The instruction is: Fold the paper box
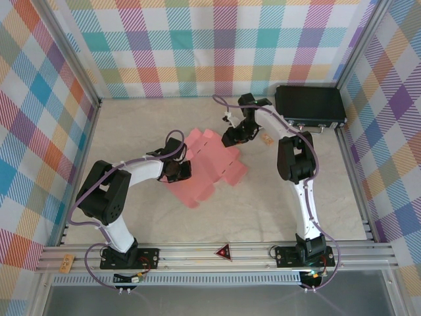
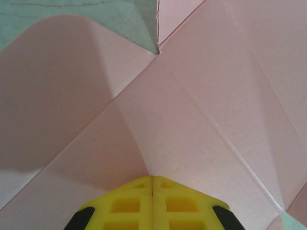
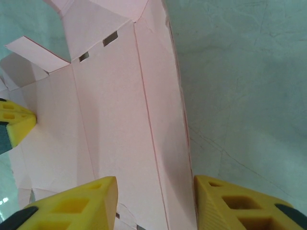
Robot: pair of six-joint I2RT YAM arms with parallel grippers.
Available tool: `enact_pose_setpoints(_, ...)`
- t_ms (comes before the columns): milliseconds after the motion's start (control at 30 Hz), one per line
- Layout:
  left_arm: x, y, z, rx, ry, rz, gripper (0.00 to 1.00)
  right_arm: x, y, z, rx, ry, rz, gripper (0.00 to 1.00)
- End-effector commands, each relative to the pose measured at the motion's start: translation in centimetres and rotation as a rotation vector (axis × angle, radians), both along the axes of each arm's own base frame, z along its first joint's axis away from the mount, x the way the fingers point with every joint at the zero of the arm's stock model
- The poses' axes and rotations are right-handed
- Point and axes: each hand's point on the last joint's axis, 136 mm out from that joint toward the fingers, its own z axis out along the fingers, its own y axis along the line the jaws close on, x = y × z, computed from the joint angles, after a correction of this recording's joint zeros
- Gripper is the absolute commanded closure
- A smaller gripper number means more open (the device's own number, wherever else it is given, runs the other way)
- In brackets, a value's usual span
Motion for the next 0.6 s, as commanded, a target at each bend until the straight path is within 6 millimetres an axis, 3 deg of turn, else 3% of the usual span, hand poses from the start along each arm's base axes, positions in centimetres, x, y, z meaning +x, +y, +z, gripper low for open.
enact_pose_setpoints(0, -2.65, 1.79, -2.62, 0.077, 0.113, 0.014, 1.0, 0.08, 0.49, 2.37, 0.019, -0.081, 0.038, 0.57)
enact_pose_setpoints(233, -2.59, 1.67, -2.62, 0.075, 0.113, 0.013, 1.0, -0.06, 0.59, 2.17, 0.002, -0.111, 0.075, 0.64)
enact_pose_setpoints(567, -2.54, 1.6, -2.59, 0.077, 0.114, 0.012, 1.0, -0.55, 1.09, 2.93, -0.002, -0.163, 0.136, 0.65)
